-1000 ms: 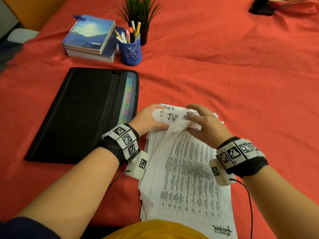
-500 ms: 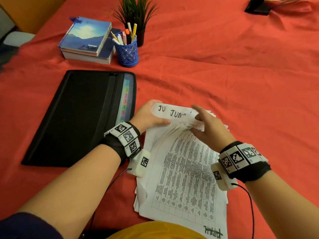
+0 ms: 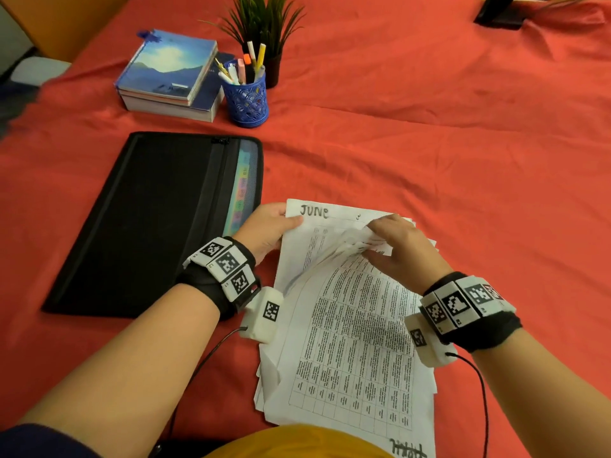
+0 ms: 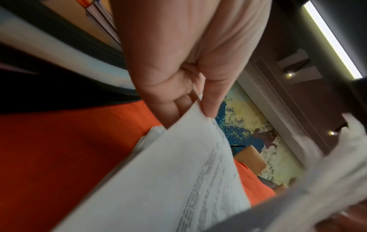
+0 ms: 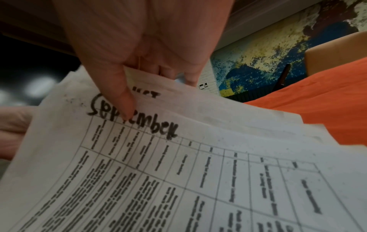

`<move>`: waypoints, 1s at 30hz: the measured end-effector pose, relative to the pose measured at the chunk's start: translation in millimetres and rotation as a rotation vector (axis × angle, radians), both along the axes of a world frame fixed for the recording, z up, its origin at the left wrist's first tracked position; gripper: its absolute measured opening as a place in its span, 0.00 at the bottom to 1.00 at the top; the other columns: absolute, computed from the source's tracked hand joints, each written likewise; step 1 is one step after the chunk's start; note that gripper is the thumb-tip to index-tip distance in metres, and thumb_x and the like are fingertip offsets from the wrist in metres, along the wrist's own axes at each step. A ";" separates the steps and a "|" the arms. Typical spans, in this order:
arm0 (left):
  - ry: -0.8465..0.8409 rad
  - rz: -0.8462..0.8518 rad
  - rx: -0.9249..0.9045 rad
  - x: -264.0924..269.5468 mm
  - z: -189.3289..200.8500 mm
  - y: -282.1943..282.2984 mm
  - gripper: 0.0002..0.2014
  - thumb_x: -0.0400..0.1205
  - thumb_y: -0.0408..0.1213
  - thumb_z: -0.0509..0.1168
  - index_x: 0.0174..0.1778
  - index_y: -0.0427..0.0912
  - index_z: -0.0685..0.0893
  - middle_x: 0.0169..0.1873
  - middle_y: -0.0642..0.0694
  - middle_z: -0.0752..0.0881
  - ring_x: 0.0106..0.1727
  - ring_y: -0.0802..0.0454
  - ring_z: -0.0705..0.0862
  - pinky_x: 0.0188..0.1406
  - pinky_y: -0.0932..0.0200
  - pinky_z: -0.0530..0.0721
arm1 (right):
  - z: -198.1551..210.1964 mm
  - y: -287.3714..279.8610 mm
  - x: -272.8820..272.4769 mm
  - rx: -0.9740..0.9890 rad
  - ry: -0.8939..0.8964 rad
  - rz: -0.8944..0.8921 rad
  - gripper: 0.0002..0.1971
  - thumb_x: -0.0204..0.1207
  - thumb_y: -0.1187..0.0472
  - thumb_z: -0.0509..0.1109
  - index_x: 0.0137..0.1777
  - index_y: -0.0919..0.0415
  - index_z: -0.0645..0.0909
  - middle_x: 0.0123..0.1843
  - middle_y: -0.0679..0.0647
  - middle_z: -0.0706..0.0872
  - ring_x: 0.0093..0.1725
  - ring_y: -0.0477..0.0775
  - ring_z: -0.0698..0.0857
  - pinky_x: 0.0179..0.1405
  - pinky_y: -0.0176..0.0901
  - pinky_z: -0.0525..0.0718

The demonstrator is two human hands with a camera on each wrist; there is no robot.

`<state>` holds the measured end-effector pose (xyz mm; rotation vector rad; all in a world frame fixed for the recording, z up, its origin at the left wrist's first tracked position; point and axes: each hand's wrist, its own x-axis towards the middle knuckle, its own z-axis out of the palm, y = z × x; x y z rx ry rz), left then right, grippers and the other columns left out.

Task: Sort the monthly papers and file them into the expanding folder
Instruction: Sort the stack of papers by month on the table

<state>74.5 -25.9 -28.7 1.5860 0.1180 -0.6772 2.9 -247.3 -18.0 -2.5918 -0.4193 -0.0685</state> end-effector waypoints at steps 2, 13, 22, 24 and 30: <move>0.034 0.021 0.043 1.2 -0.4 3.8 0.13 0.85 0.32 0.57 0.63 0.38 0.80 0.58 0.37 0.86 0.54 0.44 0.86 0.57 0.47 0.83 | 2.7 -1.6 -4.4 0.062 0.096 -0.057 0.17 0.69 0.68 0.75 0.57 0.62 0.77 0.46 0.54 0.82 0.46 0.56 0.80 0.45 0.44 0.76; 0.072 -0.349 0.108 -5.8 9.6 -8.9 0.19 0.85 0.52 0.53 0.51 0.44 0.84 0.47 0.48 0.87 0.50 0.52 0.85 0.53 0.54 0.81 | 4.7 3.1 -4.4 0.018 0.181 -0.046 0.16 0.69 0.67 0.74 0.56 0.63 0.77 0.49 0.57 0.86 0.51 0.60 0.84 0.43 0.44 0.77; -0.226 -0.315 0.572 6.5 -16.9 -18.6 0.04 0.78 0.37 0.67 0.41 0.42 0.79 0.38 0.45 0.79 0.37 0.48 0.78 0.32 0.59 0.74 | 4.1 3.3 -3.8 0.010 0.145 0.107 0.06 0.64 0.71 0.74 0.41 0.68 0.86 0.41 0.59 0.85 0.39 0.57 0.85 0.41 0.38 0.79; -0.286 -0.311 0.516 1.7 -13.7 -18.9 0.04 0.77 0.35 0.68 0.38 0.44 0.79 0.39 0.49 0.81 0.41 0.51 0.79 0.34 0.61 0.76 | 4.2 0.1 -4.9 0.020 0.125 0.079 0.06 0.64 0.68 0.74 0.41 0.68 0.86 0.45 0.60 0.84 0.42 0.57 0.84 0.43 0.38 0.79; -0.271 -0.399 0.301 -10.8 -9.9 -7.1 0.11 0.70 0.32 0.77 0.33 0.47 0.80 0.34 0.55 0.77 0.39 0.54 0.74 0.50 0.59 0.74 | 4.7 -13.5 -1.7 -0.046 0.033 0.098 0.07 0.63 0.67 0.78 0.40 0.68 0.87 0.68 0.68 0.77 0.70 0.68 0.72 0.67 0.59 0.67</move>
